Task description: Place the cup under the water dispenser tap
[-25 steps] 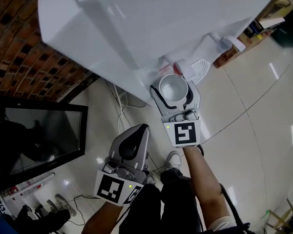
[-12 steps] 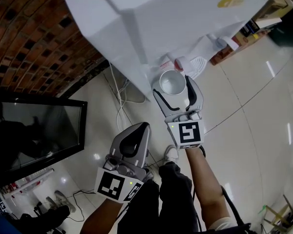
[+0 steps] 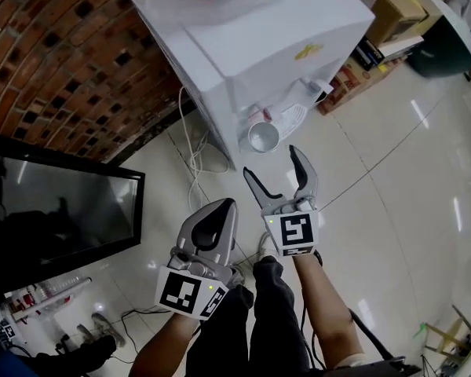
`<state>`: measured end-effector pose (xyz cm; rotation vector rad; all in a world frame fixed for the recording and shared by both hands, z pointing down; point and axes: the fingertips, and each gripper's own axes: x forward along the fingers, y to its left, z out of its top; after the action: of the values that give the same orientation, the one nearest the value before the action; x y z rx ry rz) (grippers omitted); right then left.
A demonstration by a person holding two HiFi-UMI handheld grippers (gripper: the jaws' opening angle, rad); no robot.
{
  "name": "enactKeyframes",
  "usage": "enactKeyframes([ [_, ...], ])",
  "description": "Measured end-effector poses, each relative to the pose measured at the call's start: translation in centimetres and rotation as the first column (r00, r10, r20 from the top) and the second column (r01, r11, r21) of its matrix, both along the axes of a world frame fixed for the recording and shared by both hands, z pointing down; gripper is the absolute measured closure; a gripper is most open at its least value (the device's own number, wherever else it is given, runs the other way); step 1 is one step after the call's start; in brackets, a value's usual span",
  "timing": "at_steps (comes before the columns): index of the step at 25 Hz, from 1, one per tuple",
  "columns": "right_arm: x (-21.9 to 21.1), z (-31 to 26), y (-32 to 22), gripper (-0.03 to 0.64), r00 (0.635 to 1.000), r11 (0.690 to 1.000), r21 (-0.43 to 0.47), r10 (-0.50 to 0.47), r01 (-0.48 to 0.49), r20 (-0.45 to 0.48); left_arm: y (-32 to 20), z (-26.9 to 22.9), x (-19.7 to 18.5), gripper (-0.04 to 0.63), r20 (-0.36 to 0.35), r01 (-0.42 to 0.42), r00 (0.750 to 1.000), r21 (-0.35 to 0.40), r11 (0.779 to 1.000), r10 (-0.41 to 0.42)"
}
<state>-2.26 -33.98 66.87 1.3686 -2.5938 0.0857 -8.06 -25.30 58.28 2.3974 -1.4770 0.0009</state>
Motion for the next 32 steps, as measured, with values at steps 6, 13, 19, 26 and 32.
enactKeyframes([
  [6, -0.4, -8.4, 3.7, 0.305, 1.000, 1.000, -0.003, -0.027, 0.027, 0.004, 1.1, -6.9, 0.3, 0.603, -0.005, -0.002, 1.000, 0.045, 0.999, 0.002],
  [13, -1.2, -18.6, 8.8, 0.432, 0.998, 0.999, 0.022, -0.045, 0.044, 0.032, 3.7, -14.7, 0.0, 0.603, 0.010, -0.012, 1.000, 0.090, 0.996, 0.011],
  [19, -1.7, -26.5, 12.6, 0.512, 0.997, 0.998, 0.053, -0.031, 0.027, 0.068, 6.3, -19.4, -0.2, 0.603, 0.009, -0.029, 1.000, 0.134, 0.991, 0.028],
  [26, -1.7, -32.4, 15.6, 0.605, 0.998, 0.995, 0.098, -0.031, 0.025, 0.058, 8.3, -24.0, 0.3, 0.603, 0.005, -0.068, 0.998, 0.194, 0.979, 0.069],
  [32, -2.0, -34.6, 17.6, 0.611, 0.999, 0.993, 0.110, -0.043, 0.041, 0.021, 10.1, -25.8, 0.4, 0.603, -0.022, -0.082, 0.996, 0.207, 0.975, 0.089],
])
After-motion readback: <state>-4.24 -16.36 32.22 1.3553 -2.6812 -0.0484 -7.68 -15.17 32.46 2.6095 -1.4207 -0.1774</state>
